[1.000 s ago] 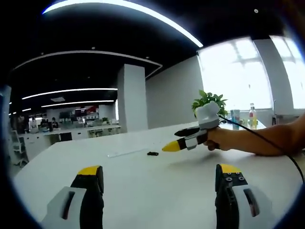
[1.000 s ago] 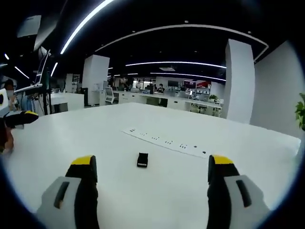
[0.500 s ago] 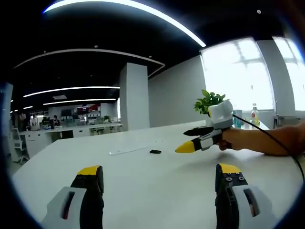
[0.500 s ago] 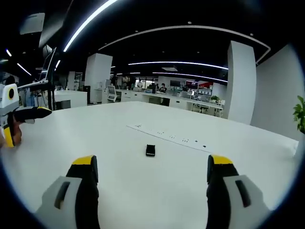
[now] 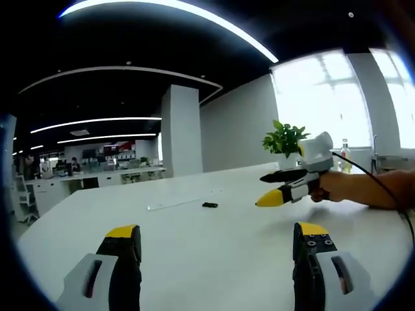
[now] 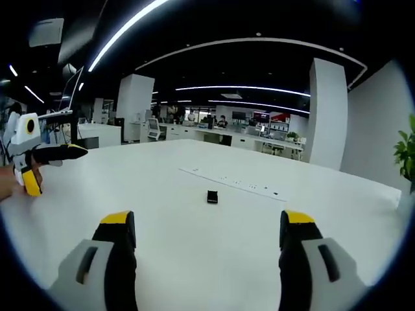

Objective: Snap the two parts of the plastic buckle together until the buckle closes and remains connected.

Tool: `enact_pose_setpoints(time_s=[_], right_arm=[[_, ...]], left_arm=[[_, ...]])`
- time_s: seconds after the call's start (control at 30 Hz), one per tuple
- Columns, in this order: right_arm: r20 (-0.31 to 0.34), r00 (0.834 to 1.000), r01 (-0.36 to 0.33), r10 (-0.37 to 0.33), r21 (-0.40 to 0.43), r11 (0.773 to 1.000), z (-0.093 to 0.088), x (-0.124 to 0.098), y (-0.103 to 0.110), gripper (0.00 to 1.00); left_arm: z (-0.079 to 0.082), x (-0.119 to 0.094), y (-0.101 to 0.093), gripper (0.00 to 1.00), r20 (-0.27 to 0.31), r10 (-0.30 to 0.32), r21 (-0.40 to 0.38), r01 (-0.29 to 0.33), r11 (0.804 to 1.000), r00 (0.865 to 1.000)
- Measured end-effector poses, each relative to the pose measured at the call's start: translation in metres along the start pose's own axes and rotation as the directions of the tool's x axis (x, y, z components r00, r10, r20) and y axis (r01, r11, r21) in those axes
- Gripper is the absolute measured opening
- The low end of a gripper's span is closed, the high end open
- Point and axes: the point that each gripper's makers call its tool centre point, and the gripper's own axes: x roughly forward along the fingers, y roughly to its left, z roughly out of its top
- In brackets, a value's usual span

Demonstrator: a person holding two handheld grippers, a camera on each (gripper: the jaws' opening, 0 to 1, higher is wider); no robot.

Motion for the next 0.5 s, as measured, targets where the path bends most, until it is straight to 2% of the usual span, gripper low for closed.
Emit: enact_pose_setpoints(time_s=[0.17,0.33,0.4,0.5], right_arm=[[-0.013,1.000,0.007,-0.007,-0.006,1.000,-0.006,-0.008,0.005,0.90],[-0.007,1.000,0.010,-0.010,0.000,1.000,-0.006,-0.025,0.012,0.88],[-0.008,1.000,0.003,-0.003,0.011,1.000,-0.006,-0.030,0.014,0.84],[0.010,1.000,0.005,-0.006,0.032,0.999,-0.002,-0.037,0.013,0.84]], left_arm=[[0.002,0.003,0.008,1.00,0.005,0.009,-0.006,-0.009,1.000,1.000],[0.003,0.005,0.013,1.00,0.006,0.015,-0.007,-0.015,1.000,1.000],[0.003,0.005,0.013,1.00,0.006,0.014,-0.005,-0.014,1.000,1.000],[0.004,0.005,0.013,1.00,0.010,0.013,-0.003,-0.013,1.000,1.000]])
